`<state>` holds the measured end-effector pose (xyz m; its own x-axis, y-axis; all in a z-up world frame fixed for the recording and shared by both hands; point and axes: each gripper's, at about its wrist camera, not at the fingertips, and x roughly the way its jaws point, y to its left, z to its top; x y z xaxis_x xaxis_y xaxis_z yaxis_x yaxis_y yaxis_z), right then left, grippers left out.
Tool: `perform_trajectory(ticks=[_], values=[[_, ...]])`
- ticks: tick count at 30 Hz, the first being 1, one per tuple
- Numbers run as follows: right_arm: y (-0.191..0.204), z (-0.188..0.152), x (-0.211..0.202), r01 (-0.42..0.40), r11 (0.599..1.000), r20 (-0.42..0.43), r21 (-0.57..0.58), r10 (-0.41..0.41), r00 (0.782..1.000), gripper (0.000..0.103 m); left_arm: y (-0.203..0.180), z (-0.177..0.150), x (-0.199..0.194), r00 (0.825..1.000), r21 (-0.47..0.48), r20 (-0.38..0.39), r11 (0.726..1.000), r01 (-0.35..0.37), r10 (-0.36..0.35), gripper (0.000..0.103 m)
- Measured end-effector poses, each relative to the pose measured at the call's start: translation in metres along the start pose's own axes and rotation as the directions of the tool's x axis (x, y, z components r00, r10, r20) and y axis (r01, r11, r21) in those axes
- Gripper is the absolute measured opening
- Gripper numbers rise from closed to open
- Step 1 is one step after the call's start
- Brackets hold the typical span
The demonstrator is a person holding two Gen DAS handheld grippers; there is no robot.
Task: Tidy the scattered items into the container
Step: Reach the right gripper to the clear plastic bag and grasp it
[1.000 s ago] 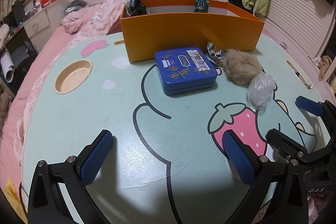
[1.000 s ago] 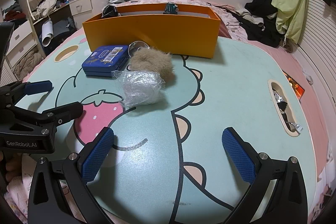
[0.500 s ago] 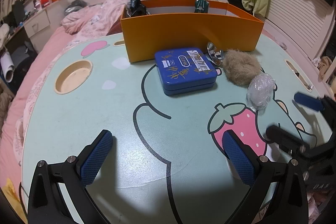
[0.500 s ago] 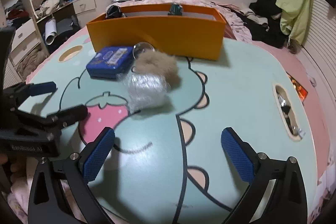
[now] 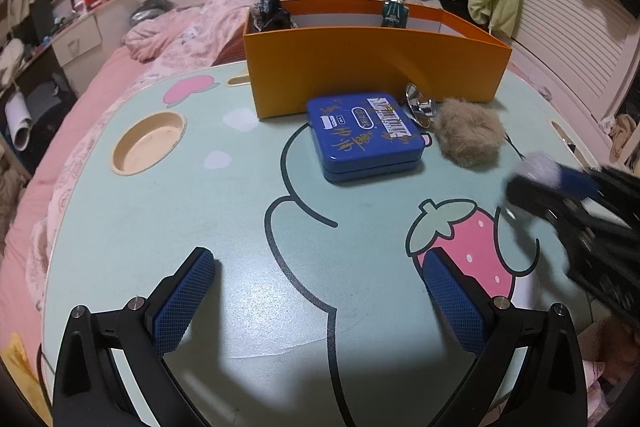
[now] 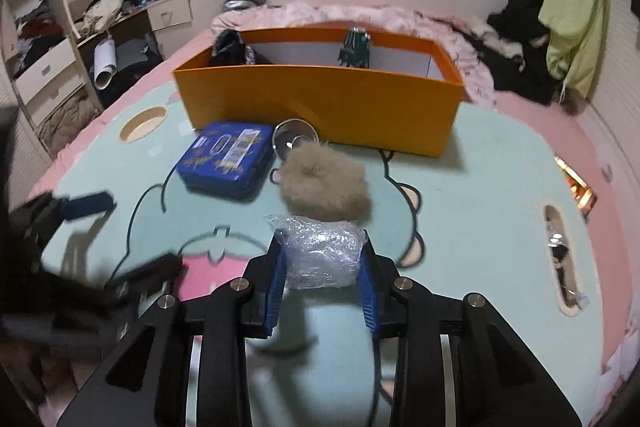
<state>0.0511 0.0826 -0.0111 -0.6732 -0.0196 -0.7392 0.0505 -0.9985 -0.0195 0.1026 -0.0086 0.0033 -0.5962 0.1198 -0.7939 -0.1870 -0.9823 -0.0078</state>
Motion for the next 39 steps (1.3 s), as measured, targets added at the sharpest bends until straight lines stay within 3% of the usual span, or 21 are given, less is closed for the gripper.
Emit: perform_trajectory(ticks=[8, 9, 11, 12, 29, 31, 32, 34, 39], values=[[-0.011, -0.034, -0.020, -0.045, 0.999, 0.018, -0.001, 0.045, 0.999, 0.038, 0.000, 0.000, 0.000, 1.000, 0.001, 0.000, 1.000, 0.000, 0.000, 0.103], [-0.012, -0.033, -0.016, -0.028, 1.000, 0.008, 0.001, 0.028, 1.000, 0.043, 0.000, 0.000, 0.000, 1.000, 0.000, 0.001, 1.000, 0.000, 0.000, 0.103], [-0.011, -0.033, -0.010, 0.030, 1.000, 0.013, 0.001, -0.030, 0.999, 0.080, 0.000, 0.000, 0.000, 1.000, 0.001, 0.001, 1.000, 0.000, 0.000, 0.103], [-0.012, -0.035, -0.008, 0.036, 0.999, 0.025, 0.010, -0.036, 0.999, 0.082, 0.000, 0.000, 0.000, 1.000, 0.001, 0.000, 1.000, -0.001, 0.001, 0.103], [-0.010, -0.035, -0.006, 0.040, 0.999, 0.046, 0.004, -0.040, 0.998, 0.082, 0.000, -0.001, 0.000, 1.000, 0.000, 0.001, 1.000, 0.000, 0.000, 0.103], [-0.008, -0.035, -0.006, 0.030, 1.000, 0.052, -0.006, -0.030, 0.998, 0.076, 0.001, -0.001, 0.000, 1.000, 0.000, 0.002, 1.000, 0.000, 0.000, 0.103], [-0.005, -0.036, -0.008, 0.018, 1.000, 0.066, -0.019, -0.017, 0.998, 0.054, 0.001, -0.001, 0.000, 1.000, 0.000, 0.002, 1.000, 0.000, 0.000, 0.103], [0.001, -0.036, -0.009, 0.011, 0.999, 0.092, -0.048, -0.006, 0.996, 0.034, 0.000, -0.001, 0.000, 1.000, 0.001, 0.002, 1.000, 0.000, 0.000, 0.103], [-0.004, -0.038, -0.009, -0.007, 1.000, 0.104, -0.031, 0.010, 0.995, 0.033, 0.001, -0.001, 0.000, 1.000, 0.001, 0.001, 1.000, -0.001, 0.001, 0.103]])
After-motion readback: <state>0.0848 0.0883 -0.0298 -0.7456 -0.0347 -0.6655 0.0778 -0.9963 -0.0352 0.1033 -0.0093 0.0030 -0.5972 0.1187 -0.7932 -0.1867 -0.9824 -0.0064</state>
